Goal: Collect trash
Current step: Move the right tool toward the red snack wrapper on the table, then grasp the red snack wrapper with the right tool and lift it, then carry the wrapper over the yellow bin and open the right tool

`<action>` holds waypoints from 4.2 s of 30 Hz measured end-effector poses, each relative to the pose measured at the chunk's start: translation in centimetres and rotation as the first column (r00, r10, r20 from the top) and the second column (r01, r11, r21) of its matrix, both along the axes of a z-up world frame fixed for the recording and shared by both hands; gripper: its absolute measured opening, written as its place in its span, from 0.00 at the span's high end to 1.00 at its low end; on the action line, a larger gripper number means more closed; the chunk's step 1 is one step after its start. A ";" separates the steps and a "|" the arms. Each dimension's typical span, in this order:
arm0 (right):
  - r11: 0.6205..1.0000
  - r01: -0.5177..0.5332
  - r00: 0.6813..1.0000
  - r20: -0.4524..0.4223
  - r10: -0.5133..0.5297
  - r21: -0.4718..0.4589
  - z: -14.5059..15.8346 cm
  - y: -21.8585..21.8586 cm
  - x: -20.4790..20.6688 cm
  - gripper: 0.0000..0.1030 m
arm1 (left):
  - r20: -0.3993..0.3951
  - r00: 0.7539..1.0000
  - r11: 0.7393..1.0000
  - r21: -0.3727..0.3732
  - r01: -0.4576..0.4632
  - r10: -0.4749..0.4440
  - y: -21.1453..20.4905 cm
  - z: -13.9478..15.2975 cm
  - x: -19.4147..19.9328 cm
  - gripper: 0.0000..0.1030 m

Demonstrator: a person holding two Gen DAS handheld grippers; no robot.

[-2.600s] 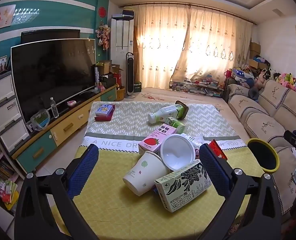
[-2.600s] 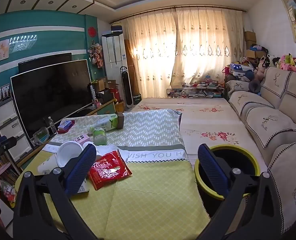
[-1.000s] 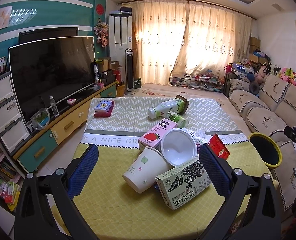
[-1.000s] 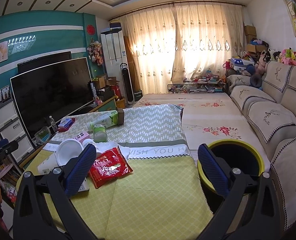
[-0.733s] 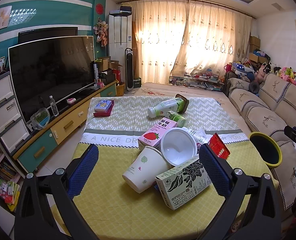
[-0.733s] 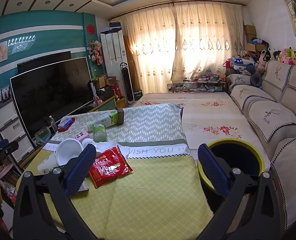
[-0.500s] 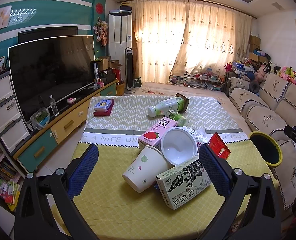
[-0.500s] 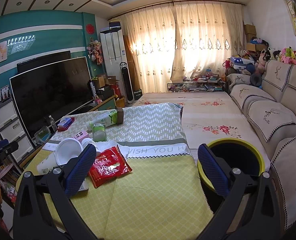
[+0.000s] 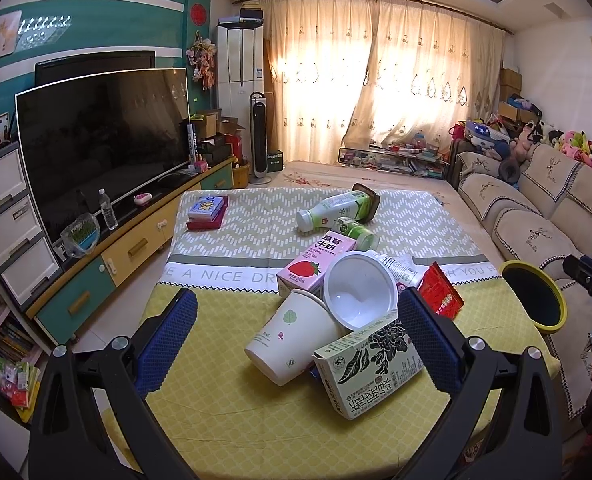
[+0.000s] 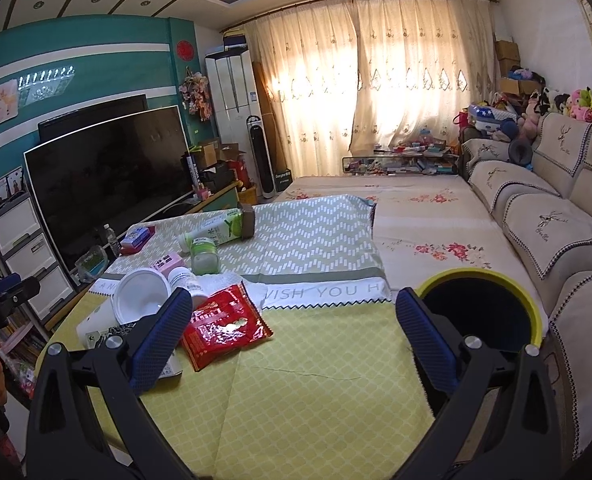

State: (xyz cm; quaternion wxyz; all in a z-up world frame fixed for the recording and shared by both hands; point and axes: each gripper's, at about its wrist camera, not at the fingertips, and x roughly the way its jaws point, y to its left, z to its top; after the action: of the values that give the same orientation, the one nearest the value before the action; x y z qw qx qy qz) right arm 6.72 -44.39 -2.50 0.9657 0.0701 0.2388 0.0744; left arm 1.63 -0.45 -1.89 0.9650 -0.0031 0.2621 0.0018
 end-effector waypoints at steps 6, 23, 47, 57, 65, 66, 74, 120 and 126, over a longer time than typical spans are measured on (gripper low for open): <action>0.998 -0.056 0.998 -0.040 0.055 -0.016 -1.1 1.6 1.2 0.06 | -0.019 1.000 1.000 -0.002 -0.008 0.008 0.5 -0.7 0.8 0.04; 0.983 -0.167 0.977 -0.147 0.155 -0.072 -4.8 5.4 6.3 0.06 | -0.091 0.996 1.000 -0.014 -0.025 0.024 1.9 -3.2 4.3 0.04; 0.852 -0.469 0.858 -0.351 0.376 -0.234 -9.5 12.2 12.8 0.06 | -0.155 0.988 0.997 -0.062 -0.034 0.024 3.4 -6.1 7.5 0.04; 0.854 -0.484 0.842 -0.367 0.395 -0.191 -9.5 11.4 12.4 0.23 | -0.157 0.988 0.998 -0.063 -0.024 0.014 2.9 -6.4 7.5 0.04; 0.863 -0.483 0.833 -0.380 0.403 -0.145 -9.9 10.2 12.1 0.67 | -0.144 0.990 0.998 -0.068 -0.020 0.010 2.8 -5.8 7.3 0.04; 0.867 -0.479 0.835 -0.375 0.403 -0.136 -9.8 9.9 12.0 0.69 | -0.143 0.990 0.997 -0.068 -0.019 0.009 2.9 -5.8 7.2 0.04; 0.910 -0.408 0.879 -0.302 0.368 -0.077 -7.4 6.8 10.9 0.80 | -0.129 0.992 0.998 -0.064 0.001 -0.009 2.4 -5.4 6.9 0.04; 0.947 0.277 0.895 -0.315 -0.317 -0.165 -10.3 -16.9 12.1 0.29 | -0.135 0.922 0.930 -0.124 0.347 -0.363 -3.5 -6.7 4.1 0.04; 0.955 0.251 0.908 -0.303 -0.288 -0.158 -10.0 -15.5 12.4 0.28 | -0.177 0.919 0.934 -0.129 0.334 -0.353 -3.9 -7.8 4.5 0.04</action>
State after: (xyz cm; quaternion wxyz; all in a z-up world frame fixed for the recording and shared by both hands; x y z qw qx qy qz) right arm 19.12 -59.91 -12.51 0.9170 0.0577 0.3852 -0.0861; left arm 6.16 -4.38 -9.69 0.9183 -0.0035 0.3527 -0.1799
